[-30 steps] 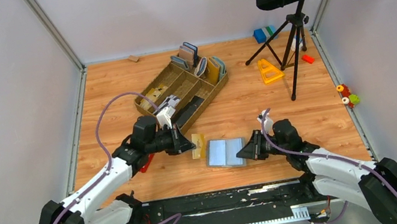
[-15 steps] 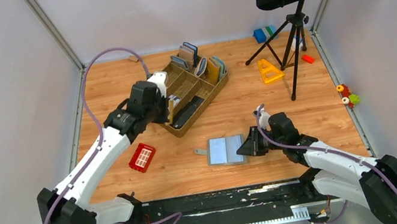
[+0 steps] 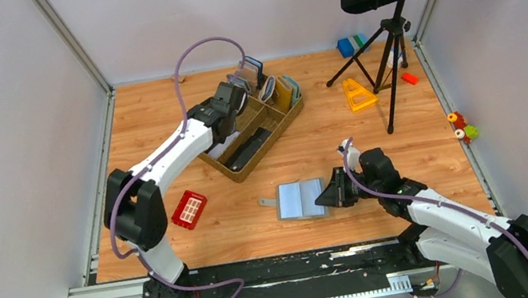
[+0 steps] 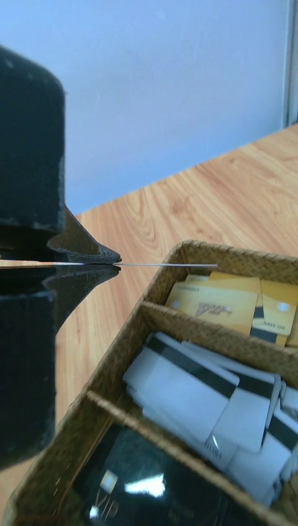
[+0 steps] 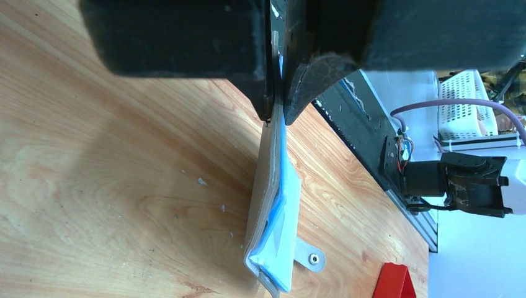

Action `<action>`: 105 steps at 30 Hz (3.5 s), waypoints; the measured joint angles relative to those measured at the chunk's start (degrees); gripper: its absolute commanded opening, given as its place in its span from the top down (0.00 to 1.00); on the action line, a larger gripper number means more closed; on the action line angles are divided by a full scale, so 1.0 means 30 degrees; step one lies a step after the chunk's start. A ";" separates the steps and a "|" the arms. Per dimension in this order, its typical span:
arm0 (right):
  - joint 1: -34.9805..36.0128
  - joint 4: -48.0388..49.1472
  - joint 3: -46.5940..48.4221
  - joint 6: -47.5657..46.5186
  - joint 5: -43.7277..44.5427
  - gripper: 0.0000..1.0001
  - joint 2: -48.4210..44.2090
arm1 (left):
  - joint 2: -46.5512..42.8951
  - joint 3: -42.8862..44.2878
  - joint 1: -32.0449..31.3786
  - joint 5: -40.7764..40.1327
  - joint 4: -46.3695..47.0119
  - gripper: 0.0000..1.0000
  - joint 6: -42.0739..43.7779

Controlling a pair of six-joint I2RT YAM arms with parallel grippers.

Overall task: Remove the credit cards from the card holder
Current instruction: Place the credit card in the storage box, then place the card holder at the center of the board.

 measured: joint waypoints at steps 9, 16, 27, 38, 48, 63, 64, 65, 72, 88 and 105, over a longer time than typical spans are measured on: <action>-0.0036 -0.1297 0.0838 -0.0313 0.0029 1.00 -0.0146 | 0.3614 0.1960 0.0277 -0.2084 0.1690 1.00 0.3803; -0.0036 -0.1676 0.1013 -0.0393 0.0204 1.00 -0.0648 | 0.5311 0.2266 0.1086 -0.1931 0.2820 1.00 0.5034; -0.0036 -0.2630 0.1217 -0.0401 0.0605 1.00 -0.0787 | 0.7570 0.3563 0.2259 -0.0750 0.2433 0.75 0.5340; -0.0036 -0.2973 0.1224 -0.0401 0.0831 1.00 -0.0780 | 0.7643 0.5115 0.2390 0.1209 -0.0270 0.36 0.3053; -0.0036 -0.2229 0.1253 0.0146 0.0816 1.00 -0.0714 | -0.1020 0.0415 0.2426 0.7016 -0.1617 0.12 -0.3162; -0.0117 0.0882 0.0925 0.1596 -0.0386 1.00 -0.2237 | -1.4396 -1.6473 0.2994 1.7923 0.8845 0.00 -1.2626; -0.0138 0.1013 0.0925 0.1683 -0.0430 1.00 -0.2419 | -1.4622 -1.6830 0.2994 1.8520 0.9428 0.00 -1.3092; -0.0182 0.1151 0.0933 0.1770 -0.0488 1.00 -0.2659 | -1.4921 -1.7303 0.3009 1.9467 1.0564 0.00 -1.3806; -0.0313 0.2120 0.0962 0.2193 -0.0867 1.00 -0.3439 | -1.5642 -2.0385 0.3009 2.3707 1.8578 0.04 -1.8506; -0.0437 0.6229 0.0597 0.3781 -0.2127 1.00 -0.3730 | -1.6808 -2.3540 0.3009 2.4961 2.4625 0.00 -2.2025; -0.0452 0.8437 0.0168 0.5151 -0.3534 1.00 -0.2922 | -1.2189 -2.4655 0.1953 2.5369 3.2778 0.23 -2.6112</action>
